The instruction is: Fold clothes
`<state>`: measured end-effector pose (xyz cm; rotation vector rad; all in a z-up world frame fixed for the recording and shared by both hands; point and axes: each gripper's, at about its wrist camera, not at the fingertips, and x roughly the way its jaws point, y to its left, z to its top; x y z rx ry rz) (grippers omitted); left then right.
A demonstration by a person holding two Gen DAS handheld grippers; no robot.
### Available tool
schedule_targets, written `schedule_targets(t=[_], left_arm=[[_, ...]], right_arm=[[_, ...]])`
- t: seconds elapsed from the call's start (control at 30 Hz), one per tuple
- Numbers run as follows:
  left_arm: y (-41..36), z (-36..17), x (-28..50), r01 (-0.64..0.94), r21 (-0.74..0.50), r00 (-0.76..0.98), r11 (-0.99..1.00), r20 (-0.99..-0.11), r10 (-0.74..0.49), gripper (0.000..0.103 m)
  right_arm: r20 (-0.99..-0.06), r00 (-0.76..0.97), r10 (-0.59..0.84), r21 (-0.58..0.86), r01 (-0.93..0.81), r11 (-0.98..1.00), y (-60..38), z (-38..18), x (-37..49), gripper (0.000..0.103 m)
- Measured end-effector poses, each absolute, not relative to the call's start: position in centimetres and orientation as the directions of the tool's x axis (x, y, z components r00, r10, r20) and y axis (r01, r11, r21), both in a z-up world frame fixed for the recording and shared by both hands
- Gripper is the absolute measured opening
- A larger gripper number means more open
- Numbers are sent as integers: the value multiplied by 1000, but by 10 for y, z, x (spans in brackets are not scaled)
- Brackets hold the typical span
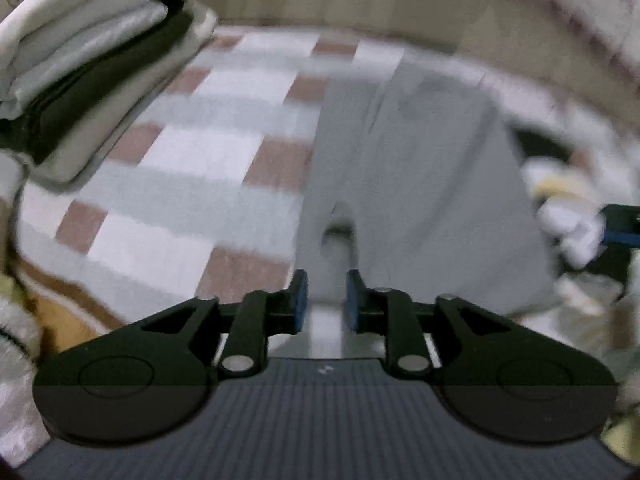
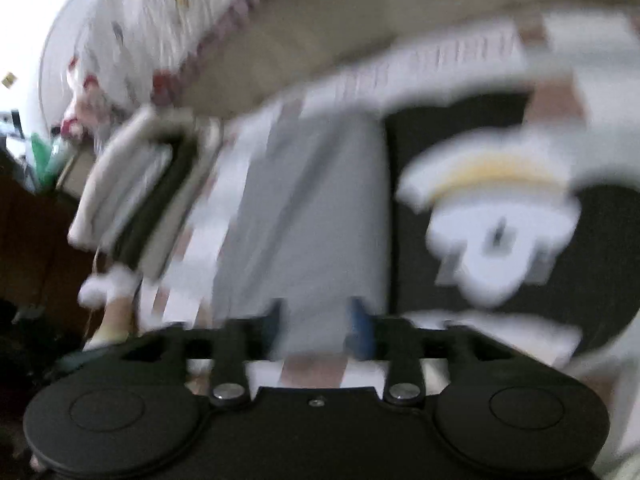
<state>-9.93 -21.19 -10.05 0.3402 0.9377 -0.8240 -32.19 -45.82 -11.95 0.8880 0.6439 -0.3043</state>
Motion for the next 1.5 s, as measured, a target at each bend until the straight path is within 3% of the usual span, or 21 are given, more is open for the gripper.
schedule_targets(t=[0.1, 0.2, 0.33, 0.37, 0.43, 0.47, 0.53, 0.6, 0.67, 0.73, 0.77, 0.83, 0.87, 0.9, 1.1, 1.27, 1.37, 1.5], left_arm=[[-238, -88, -80, 770, -142, 319, 622, -758, -569, 50], [-289, -101, -61, 807, -63, 342, 587, -761, -551, 51], [-351, -116, -40, 842, -17, 336, 540, -766, -548, 53], [-363, -118, -36, 850, -35, 316, 525, -765, -562, 59], [-386, -128, -28, 873, -14, 299, 488, -775, -557, 61], [-397, -135, -26, 877, 51, 332, 478, -783, -526, 59], [-413, -150, -25, 859, 202, 434, 471, -774, -460, 35], [-413, -153, -17, 856, 168, 420, 489, -778, -468, 13], [-412, -154, -10, 840, 153, 432, 521, -770, -470, 12], [-410, -155, -11, 824, 170, 461, 540, -755, -466, 16], [-410, -155, -11, 811, 187, 482, 554, -751, -451, 23], [-410, -155, -12, 782, 220, 522, 583, -742, -421, 45], [-409, -152, -10, 763, 221, 534, 608, -746, -399, 62], [-404, -148, -5, 753, 203, 521, 626, -764, -380, 65], [-358, -104, -9, 744, 91, 422, 662, -832, -360, 65], [-337, -81, -30, 767, 119, 377, 631, -879, -293, 67], [-330, -75, -47, 792, 130, 346, 597, -901, -263, 67], [-329, -74, -69, 851, 113, 297, 513, -909, -292, 67]], right_arm=[[-607, 792, -71, 637, 537, 554, -487, -129, -311, 61], [-558, 823, -110, 713, 543, 443, -502, -160, -289, 61], [-587, 796, -147, 600, 550, 580, -507, -178, -247, 61], [-583, 799, -150, 583, 540, 607, -509, -181, -239, 61], [-555, 822, -129, 620, 512, 594, -522, -188, -231, 61], [-540, 834, -111, 653, 498, 570, -532, -194, -224, 61], [-523, 847, -88, 682, 479, 553, -545, -202, -212, 61], [-508, 858, -79, 666, 449, 596, -552, -205, -200, 55], [-498, 863, -89, 625, 428, 653, -552, -204, -191, 50], [-481, 871, -98, 633, 423, 648, -553, -202, -189, 49], [-479, 872, -100, 639, 425, 641, -553, -203, -189, 49], [-476, 873, -105, 650, 430, 626, -554, -204, -189, 49], [-479, 872, -104, 647, 431, 629, -554, -204, -189, 50], [-482, 870, -101, 650, 433, 625, -556, -204, -189, 50], [-472, 874, -113, 744, 464, 480, -560, -207, -207, 53], [-520, 800, -300, 609, 593, 527, -538, -175, -238, 53], [-478, 840, -258, 716, 542, 439, -538, -173, -257, 53], [-503, 842, -194, 722, 533, 441, -518, -172, -272, 53]])
